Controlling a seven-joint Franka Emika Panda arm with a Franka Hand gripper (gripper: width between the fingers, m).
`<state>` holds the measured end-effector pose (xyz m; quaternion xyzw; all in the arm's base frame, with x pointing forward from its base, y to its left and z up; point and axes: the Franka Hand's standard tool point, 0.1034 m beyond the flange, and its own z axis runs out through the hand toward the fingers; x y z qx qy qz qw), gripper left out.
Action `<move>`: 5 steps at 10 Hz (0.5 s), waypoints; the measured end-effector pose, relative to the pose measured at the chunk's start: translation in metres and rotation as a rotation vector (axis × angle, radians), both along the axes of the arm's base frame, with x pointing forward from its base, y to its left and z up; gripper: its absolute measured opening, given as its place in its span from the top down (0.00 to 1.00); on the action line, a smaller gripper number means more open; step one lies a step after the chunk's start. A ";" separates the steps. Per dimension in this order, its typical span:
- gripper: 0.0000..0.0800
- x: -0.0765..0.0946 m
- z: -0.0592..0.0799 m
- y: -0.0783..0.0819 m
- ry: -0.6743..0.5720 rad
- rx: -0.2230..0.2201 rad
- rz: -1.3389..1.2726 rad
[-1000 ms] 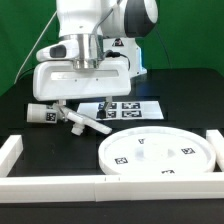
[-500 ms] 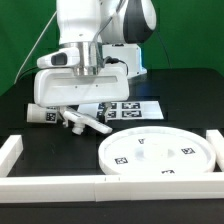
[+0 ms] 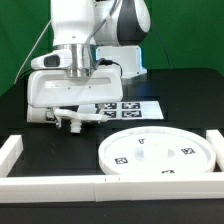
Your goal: Assemble round table
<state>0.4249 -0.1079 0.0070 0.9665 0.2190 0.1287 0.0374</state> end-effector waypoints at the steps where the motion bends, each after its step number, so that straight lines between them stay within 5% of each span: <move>1: 0.51 0.000 0.000 0.000 0.000 0.000 0.000; 5: 0.55 0.001 0.000 0.005 0.015 0.013 0.000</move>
Offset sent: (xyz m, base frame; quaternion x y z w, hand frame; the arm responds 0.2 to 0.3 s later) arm 0.0000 0.0000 0.0000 0.0000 0.0000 0.0000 1.0000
